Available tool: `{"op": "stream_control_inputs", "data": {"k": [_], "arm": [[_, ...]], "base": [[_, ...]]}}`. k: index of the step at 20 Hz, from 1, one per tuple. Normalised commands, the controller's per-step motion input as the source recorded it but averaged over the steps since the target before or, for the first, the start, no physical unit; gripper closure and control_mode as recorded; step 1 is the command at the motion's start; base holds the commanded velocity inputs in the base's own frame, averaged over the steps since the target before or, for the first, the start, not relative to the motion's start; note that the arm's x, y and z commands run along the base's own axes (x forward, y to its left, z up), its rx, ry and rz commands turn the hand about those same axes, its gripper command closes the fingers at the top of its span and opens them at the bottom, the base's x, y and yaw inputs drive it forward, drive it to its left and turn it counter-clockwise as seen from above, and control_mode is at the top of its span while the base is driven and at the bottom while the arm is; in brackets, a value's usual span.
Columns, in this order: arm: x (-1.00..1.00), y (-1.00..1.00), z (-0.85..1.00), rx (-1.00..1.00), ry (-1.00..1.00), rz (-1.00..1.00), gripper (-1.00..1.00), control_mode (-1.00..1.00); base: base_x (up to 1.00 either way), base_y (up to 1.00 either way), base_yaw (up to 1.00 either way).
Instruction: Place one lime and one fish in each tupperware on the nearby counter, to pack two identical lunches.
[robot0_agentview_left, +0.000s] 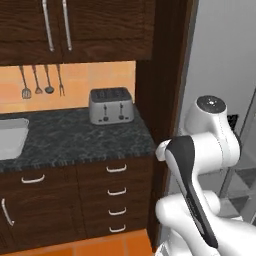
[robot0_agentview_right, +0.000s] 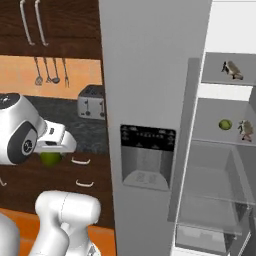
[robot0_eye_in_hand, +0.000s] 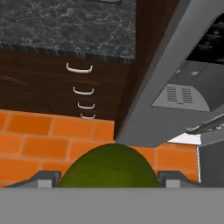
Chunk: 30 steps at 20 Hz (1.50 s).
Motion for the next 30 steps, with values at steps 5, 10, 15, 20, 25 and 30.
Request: {"op": "stream_control_inputs", "data": {"k": [5, 10, 15, 20, 25, 30], "arm": [[0.0, 0.0, 0.0, 0.0, 0.0, 0.0, 1.0, 1.0], [0.0, 0.0, 0.0, 0.0, 0.0, 0.0, 1.0, 1.0], [0.0, 0.0, 0.0, 0.0, 0.0, 0.0, 1.0, 1.0], [0.0, 0.0, 0.0, 0.0, 0.0, 0.0, 1.0, 1.0], [0.0, 0.0, 0.0, 0.0, 0.0, 0.0, 1.0, 1.0], [0.0, 0.0, 0.0, 0.0, 0.0, 0.0, 1.0, 1.0]], "base": [[-0.01, 1.0, -0.01], [0.0, 1.0, -0.02], [-0.01, 1.0, -0.02], [-0.01, 1.0, -0.03], [-0.01, 1.0, -0.03], [0.24, 1.0, 0.01]]}}
